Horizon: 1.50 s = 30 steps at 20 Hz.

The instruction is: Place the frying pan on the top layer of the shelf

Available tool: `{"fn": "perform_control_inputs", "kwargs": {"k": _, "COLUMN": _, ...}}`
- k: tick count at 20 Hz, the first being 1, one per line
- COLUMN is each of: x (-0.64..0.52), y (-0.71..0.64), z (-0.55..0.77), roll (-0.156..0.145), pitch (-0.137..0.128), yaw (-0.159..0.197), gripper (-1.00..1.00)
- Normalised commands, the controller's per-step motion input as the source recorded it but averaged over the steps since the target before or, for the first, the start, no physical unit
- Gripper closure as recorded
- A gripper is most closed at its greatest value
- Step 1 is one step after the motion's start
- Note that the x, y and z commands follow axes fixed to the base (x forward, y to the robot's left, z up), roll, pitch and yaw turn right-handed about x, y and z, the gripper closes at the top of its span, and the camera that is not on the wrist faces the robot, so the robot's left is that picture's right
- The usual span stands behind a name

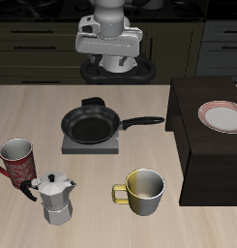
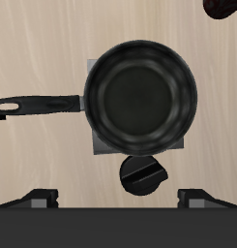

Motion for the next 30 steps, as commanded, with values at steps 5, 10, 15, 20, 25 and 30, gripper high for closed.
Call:
{"fn": "perform_control_inputs", "kwargs": {"k": 5, "x": 0.13, "y": 0.21, "z": 0.09, "roll": 0.009, "pitch": -0.013, "yaw": -0.114, "gripper": -1.0}}
{"fn": "perform_control_inputs", "kwargs": {"k": 10, "x": 0.14, "y": 0.18, "z": 0.01, "roll": -0.027, "pitch": -0.017, "yaw": -0.156, "gripper": -1.0}}
{"fn": "perform_control_inputs", "kwargs": {"k": 15, "x": 0.13, "y": 0.32, "z": -0.13, "roll": 0.029, "pitch": 0.002, "yaw": -0.131, "gripper": -1.0}}
{"fn": "perform_control_inputs", "kwargs": {"k": 20, "x": 0.14, "y": 0.23, "z": -0.09, "roll": 0.04, "pitch": 0.024, "yaw": -0.155, "gripper": -1.0}}
{"fn": "perform_control_inputs", "kwargs": {"k": 25, "x": 0.1, "y": 0.1, "z": -0.03, "roll": 0.018, "pitch": -0.008, "yaw": -0.143, "gripper": -1.0}}
{"fn": "perform_control_inputs", "kwargs": {"k": 30, "x": 0.0, "y": 0.14, "z": -0.07, "roll": 0.017, "pitch": -0.024, "yaw": -0.139, "gripper": -1.0}}
